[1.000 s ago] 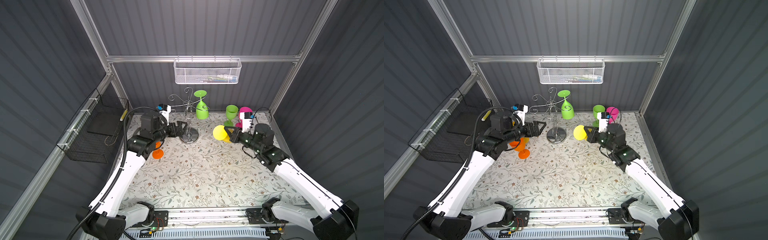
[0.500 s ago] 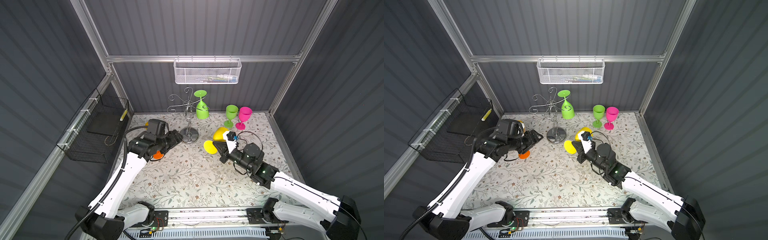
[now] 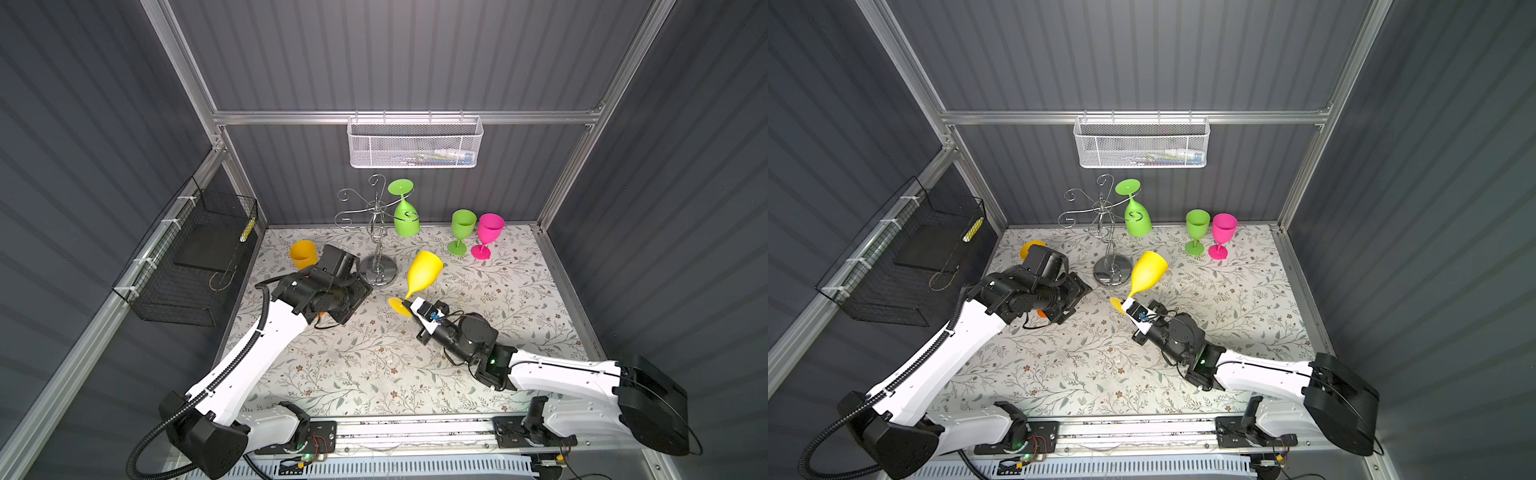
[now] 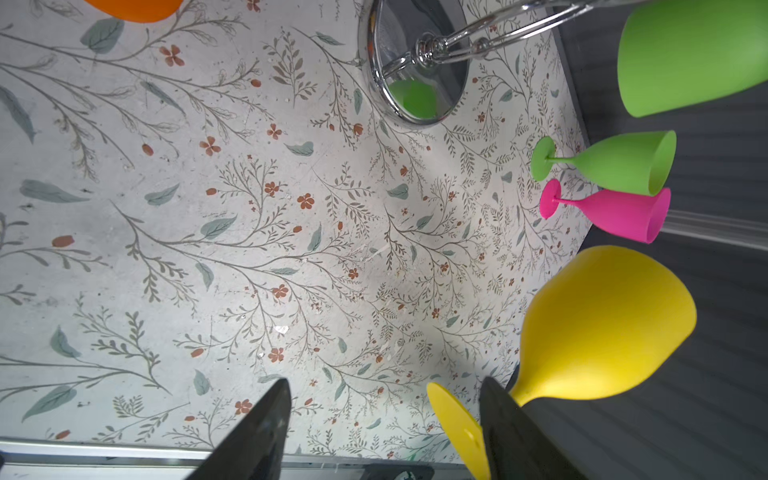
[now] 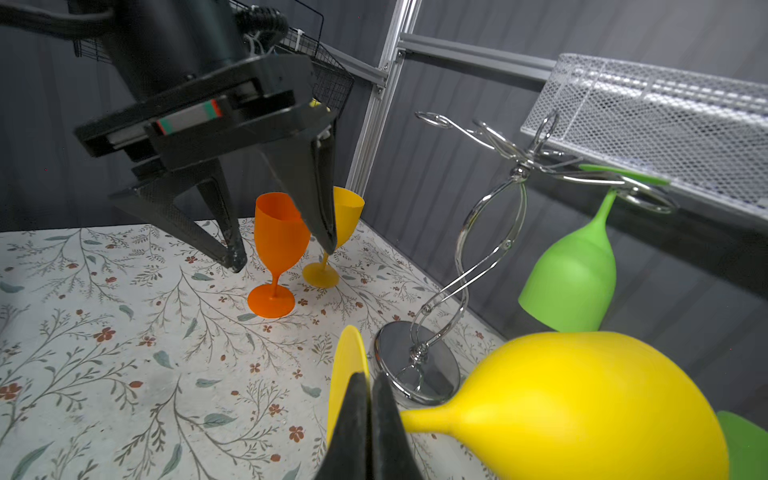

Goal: Take the wine glass off the wine glass rack

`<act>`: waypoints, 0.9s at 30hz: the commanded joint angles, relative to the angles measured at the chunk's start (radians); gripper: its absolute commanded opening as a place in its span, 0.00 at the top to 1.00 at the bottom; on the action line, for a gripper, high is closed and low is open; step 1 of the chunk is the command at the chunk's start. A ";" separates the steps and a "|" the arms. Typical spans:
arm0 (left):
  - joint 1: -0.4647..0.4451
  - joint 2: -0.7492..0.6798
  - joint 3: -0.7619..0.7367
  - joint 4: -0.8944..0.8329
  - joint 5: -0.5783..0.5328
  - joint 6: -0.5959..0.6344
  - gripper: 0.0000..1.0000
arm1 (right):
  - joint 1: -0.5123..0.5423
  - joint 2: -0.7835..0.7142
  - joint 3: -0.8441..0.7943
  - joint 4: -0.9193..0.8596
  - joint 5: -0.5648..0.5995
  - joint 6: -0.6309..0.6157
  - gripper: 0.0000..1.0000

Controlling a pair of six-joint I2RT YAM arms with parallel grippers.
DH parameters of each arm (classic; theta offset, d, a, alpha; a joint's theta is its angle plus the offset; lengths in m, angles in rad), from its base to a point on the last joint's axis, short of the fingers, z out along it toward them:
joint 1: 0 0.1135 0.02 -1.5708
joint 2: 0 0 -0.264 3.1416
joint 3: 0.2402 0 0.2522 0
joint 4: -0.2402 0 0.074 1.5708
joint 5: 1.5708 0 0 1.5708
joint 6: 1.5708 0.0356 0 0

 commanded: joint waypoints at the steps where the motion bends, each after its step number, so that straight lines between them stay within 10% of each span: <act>1: -0.007 -0.007 -0.021 -0.027 -0.019 -0.105 0.29 | 0.022 0.037 0.000 0.202 0.065 -0.104 1.00; 27: -0.010 -0.034 -0.103 0.066 0.077 -0.279 0.43 | 0.160 0.276 0.083 0.405 0.130 -0.315 1.00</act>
